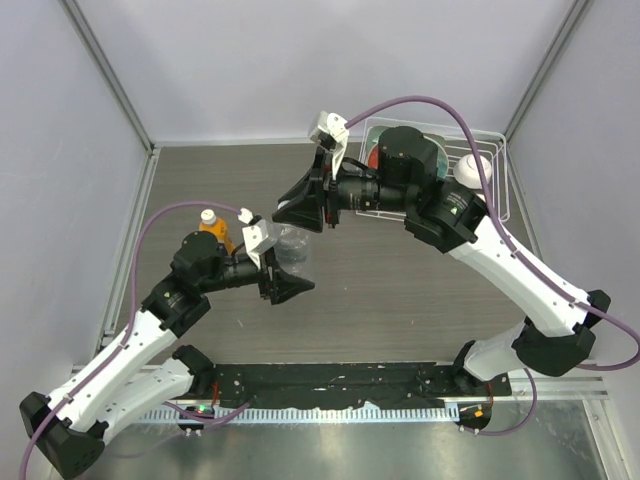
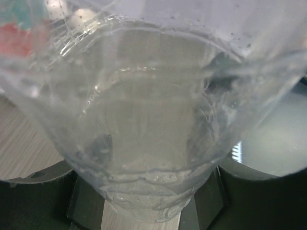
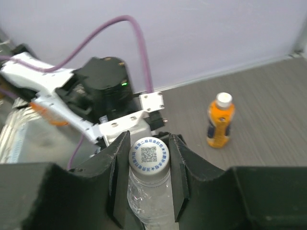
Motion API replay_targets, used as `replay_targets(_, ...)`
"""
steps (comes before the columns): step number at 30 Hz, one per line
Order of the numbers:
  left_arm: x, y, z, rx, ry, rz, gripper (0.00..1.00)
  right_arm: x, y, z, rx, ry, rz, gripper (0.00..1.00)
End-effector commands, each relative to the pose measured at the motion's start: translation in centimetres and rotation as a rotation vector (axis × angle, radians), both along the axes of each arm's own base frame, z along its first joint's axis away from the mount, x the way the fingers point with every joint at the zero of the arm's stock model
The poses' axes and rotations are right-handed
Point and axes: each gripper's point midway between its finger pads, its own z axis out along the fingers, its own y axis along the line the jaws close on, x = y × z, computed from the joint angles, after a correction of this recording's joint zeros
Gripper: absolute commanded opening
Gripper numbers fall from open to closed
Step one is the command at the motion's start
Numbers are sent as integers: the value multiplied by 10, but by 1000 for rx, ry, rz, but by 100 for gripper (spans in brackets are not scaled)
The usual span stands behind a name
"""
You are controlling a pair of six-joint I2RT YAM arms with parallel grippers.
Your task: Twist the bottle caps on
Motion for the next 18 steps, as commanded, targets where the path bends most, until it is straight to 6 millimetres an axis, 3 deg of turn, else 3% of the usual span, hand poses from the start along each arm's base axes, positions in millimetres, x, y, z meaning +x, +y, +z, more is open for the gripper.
replay_targets(1,42,15,70,-134,-224,246,0,45,-13,-65,-197,75,-332,1)
replay_targets(9,89,43,76,-150,-238,556,0,49,-9,-60,-172,-8,-569,1)
replay_targets(10,91,45,76,-152,-241,570,0,40,0,-63,-182,-17,-563,1)
replay_targets(12,100,50,74,-149,-230,628,0,42,1,-61,-196,-44,-630,1)
replay_targets(13,103,52,74,-146,-229,644,0,35,11,-71,-232,-50,-632,1)
replay_targets(18,117,66,66,-125,-210,757,0,42,11,-66,-260,-106,-865,1)
